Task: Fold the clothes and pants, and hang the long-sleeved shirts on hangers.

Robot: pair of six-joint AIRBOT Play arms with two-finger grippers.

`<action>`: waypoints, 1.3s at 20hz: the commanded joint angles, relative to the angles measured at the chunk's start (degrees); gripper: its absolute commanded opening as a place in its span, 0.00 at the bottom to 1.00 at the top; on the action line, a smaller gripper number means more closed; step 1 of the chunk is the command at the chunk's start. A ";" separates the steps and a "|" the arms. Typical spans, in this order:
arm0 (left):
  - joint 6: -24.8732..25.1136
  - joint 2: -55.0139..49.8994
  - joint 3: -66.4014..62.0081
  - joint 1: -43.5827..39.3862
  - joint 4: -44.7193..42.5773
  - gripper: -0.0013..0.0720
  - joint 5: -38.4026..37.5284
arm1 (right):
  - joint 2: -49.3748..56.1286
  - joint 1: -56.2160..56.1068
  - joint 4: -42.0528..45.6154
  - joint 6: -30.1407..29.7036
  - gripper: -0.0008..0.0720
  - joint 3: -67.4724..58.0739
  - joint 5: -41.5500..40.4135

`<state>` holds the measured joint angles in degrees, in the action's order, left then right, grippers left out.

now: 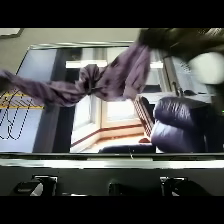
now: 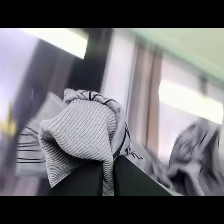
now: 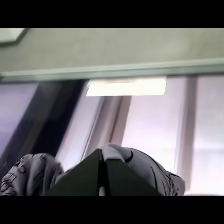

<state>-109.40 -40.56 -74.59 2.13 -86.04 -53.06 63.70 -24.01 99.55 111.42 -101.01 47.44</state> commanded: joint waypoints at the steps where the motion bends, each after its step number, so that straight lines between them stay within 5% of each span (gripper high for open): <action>1: 0.07 1.46 -13.99 0.04 -7.82 0.05 2.14 | -10.80 -0.07 11.06 1.57 0.06 -7.82 8.72; 6: -0.13 7.78 -19.12 0.04 -14.16 0.05 2.05 | -24.92 -0.07 14.10 6.27 0.06 -8.26 13.68; 10: -0.15 7.74 -19.10 0.04 -14.32 0.05 2.29 | -26.58 -0.07 20.48 10.36 0.06 -8.24 20.22; 13: -0.15 2.43 -19.10 0.02 -13.79 0.05 7.93 | -21.62 -0.07 31.02 11.63 0.06 -8.24 23.12; 17: -0.20 -10.49 -19.10 0.02 -13.09 0.05 16.92 | -8.68 -0.07 50.66 21.03 0.06 -8.24 25.14; 20: -0.13 -21.90 -19.10 0.07 -13.03 0.05 17.35 | 3.26 0.61 55.34 29.44 0.06 -8.24 24.55; 23: -2.01 -33.27 -19.12 0.70 -13.03 0.05 17.59 | 15.65 8.90 40.06 43.25 0.06 -8.24 21.55; 26: -7.13 -42.73 -19.12 1.11 -12.96 0.05 16.94 | 26.58 18.38 7.74 39.30 0.06 -8.24 10.95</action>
<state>-112.40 -74.28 -93.65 2.90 -99.11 -36.10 80.07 -12.84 132.38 148.75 -109.19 66.15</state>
